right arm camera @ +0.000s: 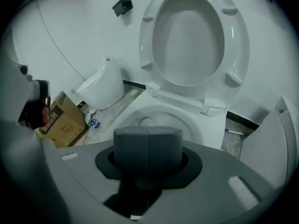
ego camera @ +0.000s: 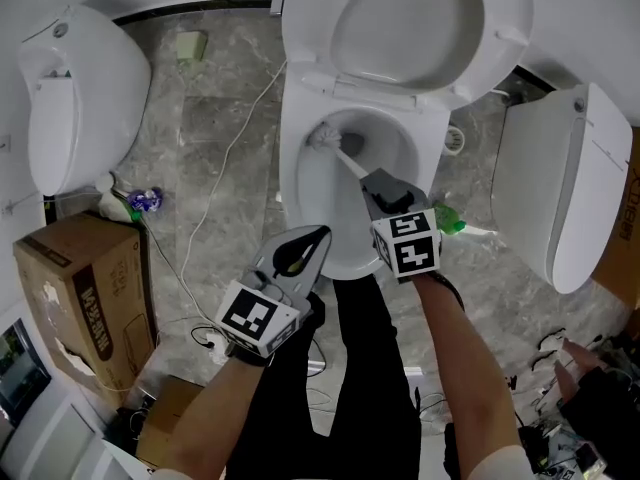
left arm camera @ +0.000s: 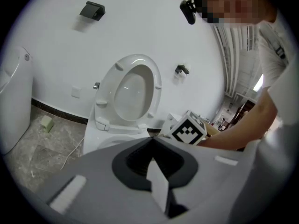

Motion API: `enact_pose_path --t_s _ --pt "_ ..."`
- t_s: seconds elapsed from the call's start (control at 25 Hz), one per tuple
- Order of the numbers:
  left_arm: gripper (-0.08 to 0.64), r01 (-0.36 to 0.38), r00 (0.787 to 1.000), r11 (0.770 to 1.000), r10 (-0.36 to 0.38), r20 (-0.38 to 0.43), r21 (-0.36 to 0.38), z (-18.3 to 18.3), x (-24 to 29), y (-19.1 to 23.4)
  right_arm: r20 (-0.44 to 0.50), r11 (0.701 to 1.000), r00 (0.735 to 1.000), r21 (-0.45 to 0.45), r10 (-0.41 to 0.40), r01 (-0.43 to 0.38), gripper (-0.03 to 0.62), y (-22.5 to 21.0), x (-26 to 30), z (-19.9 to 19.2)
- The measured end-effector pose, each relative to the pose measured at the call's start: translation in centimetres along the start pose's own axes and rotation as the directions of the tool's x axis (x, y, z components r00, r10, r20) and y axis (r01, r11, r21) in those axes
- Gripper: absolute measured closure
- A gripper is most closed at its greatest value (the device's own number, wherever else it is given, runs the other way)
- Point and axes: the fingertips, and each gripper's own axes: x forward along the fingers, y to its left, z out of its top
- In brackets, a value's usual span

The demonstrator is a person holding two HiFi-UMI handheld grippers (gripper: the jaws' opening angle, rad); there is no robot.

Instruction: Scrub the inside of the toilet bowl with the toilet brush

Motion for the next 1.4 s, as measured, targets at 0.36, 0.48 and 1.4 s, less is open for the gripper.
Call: enact_pose_path --t_s 0.36,0.48,1.4 --pt "0.557 0.001 1.000 1.000 -0.001 0.015 -0.019 0.6 -2.0 -1.4 -0.124 0.999 0.992 0.019 -0.023 0.025 0.430 1.7 -6.2 -7.4" --pt "0.557 0.013 1.000 1.000 -0.012 0.013 -0.021 0.2 -2.1 -1.7 -0.129 0.998 0.990 0.012 -0.052 0.054 0.429 2.4 -7.1 -10.3" --pt "0.557 0.012 1.000 1.000 -0.012 -0.001 -0.014 -4.2 0.5 2.5 -0.004 0.953 0.985 -0.253 -0.170 0.163 0.428 -2.2 3.4 -7.4"
